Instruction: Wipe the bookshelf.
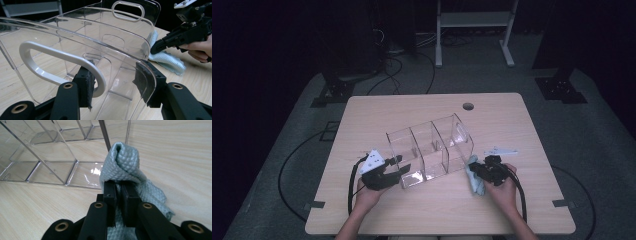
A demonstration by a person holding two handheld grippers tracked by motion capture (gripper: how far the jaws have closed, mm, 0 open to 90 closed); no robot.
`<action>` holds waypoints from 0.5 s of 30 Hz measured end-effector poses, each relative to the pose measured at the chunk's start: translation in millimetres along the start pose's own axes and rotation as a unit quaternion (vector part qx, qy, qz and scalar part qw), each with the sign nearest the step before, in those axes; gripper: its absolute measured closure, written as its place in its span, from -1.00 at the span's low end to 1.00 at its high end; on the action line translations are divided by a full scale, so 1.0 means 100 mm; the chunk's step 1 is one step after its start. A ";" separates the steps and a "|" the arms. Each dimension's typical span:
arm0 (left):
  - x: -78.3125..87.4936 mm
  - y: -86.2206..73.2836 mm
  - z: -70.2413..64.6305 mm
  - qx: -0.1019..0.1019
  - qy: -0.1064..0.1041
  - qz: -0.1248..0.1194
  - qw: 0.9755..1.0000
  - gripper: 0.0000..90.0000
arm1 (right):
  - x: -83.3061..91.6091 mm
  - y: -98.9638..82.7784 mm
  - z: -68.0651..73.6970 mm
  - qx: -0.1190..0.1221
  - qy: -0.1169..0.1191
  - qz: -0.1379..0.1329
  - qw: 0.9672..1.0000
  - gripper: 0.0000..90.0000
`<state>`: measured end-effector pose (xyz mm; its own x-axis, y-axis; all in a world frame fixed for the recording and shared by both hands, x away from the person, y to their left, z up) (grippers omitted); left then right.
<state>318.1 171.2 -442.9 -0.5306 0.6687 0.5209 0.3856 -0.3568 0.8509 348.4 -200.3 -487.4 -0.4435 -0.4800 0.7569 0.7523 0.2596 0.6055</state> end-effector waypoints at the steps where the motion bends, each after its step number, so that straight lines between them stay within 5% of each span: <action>1: 0.00 0.00 0.00 -0.002 -0.002 0.001 1.000 0.10 | 0.02 0.01 0.01 0.003 -0.002 -0.007 1.000 0.84; 6: 0.04 0.01 0.01 -0.012 -0.007 0.005 1.000 -0.01 | -0.01 0.00 0.01 0.001 -0.004 -0.001 1.000 0.84; 10: 0.06 0.00 0.03 -0.012 -0.008 0.005 1.000 0.08 | -0.08 -0.02 0.00 -0.007 0.001 0.011 1.000 0.84; 15: 0.05 0.01 0.02 -0.010 -0.006 0.004 1.000 0.09 | 0.09 0.06 0.05 0.005 -0.002 -0.027 1.000 0.84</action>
<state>317.1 175.5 -440.0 -0.5187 0.6727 0.5277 0.3753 -0.3754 0.8475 345.9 -198.7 -475.9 -0.4857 -0.4898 0.7240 0.7226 0.2412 0.6479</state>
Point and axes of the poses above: each handheld gripper's, and its own axes: x roughly backward along the jaws, y roughly out of its top, z roughly to its left, the point moved 1 cm from there along -x, roughly forward along the jaws, and after that the axes turned 11 degrees about z, right-handed, at the moved point
